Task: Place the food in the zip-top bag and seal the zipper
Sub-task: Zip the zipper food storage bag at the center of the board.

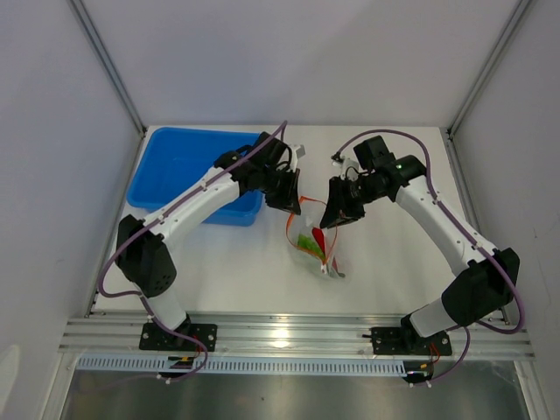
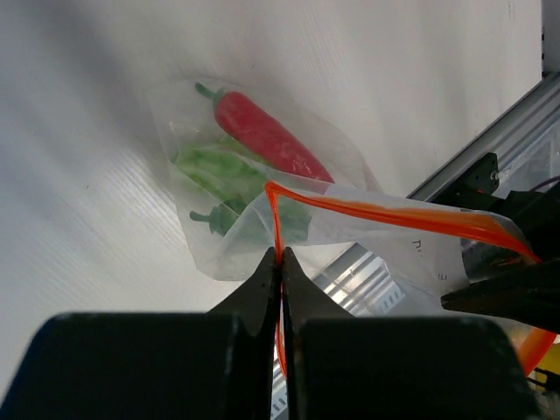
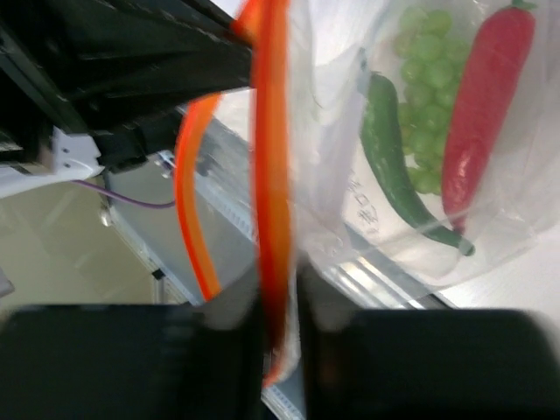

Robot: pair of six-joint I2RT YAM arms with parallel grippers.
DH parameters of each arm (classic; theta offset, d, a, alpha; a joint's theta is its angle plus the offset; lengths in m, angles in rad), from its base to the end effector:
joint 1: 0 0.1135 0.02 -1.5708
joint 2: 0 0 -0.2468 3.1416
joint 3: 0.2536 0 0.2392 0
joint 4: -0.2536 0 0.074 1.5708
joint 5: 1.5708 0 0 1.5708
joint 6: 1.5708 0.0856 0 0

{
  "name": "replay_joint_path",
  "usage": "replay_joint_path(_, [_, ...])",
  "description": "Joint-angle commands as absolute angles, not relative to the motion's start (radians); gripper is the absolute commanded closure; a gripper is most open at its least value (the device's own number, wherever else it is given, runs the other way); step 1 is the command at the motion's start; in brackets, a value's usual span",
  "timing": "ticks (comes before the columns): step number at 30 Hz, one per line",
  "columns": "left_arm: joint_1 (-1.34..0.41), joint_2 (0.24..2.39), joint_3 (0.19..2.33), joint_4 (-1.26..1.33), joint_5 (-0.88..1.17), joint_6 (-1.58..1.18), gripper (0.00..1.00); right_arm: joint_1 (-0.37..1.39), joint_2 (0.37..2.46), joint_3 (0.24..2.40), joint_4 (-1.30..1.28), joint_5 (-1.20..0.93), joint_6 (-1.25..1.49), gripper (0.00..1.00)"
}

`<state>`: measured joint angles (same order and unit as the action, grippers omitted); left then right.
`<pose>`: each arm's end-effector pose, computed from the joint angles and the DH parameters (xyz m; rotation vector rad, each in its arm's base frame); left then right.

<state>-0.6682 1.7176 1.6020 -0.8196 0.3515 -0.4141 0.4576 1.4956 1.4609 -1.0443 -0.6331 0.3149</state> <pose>0.2837 -0.2615 0.2663 0.4885 2.6047 -0.8510 0.2490 0.1791 0.2855 -0.4175 2.7009 1.0840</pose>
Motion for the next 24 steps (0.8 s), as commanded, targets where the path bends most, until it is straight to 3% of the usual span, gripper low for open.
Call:
replay_joint_path(1, [-0.644,1.703,1.667,-0.877,0.341,-0.434,0.99,0.465,1.465,1.489,-1.095,-0.574,0.272,0.75])
replay_joint_path(3, [-0.631,1.704,1.684,-0.919,0.296,-0.474,1.0,0.465,1.46,1.508,-1.129,-0.545,0.253,0.64])
replay_joint_path(4, [-0.626,1.704,1.718,-0.963,0.282,-0.512,0.99,0.465,1.459,1.514,-1.141,-0.514,0.25,0.52])
replay_joint_path(9, [-0.604,1.686,1.75,-1.029,0.221,-0.65,1.0,0.476,1.421,1.542,-1.189,-0.445,0.233,0.34])
replay_joint_path(16, [-0.604,1.701,1.816,-1.084,0.21,-0.784,0.99,0.531,1.29,1.532,-1.151,-0.397,0.21,0.27])
replay_joint_path(24, [-0.606,1.704,1.838,-1.081,0.248,-0.838,0.99,0.663,1.134,1.387,-1.037,-0.298,0.204,0.28])
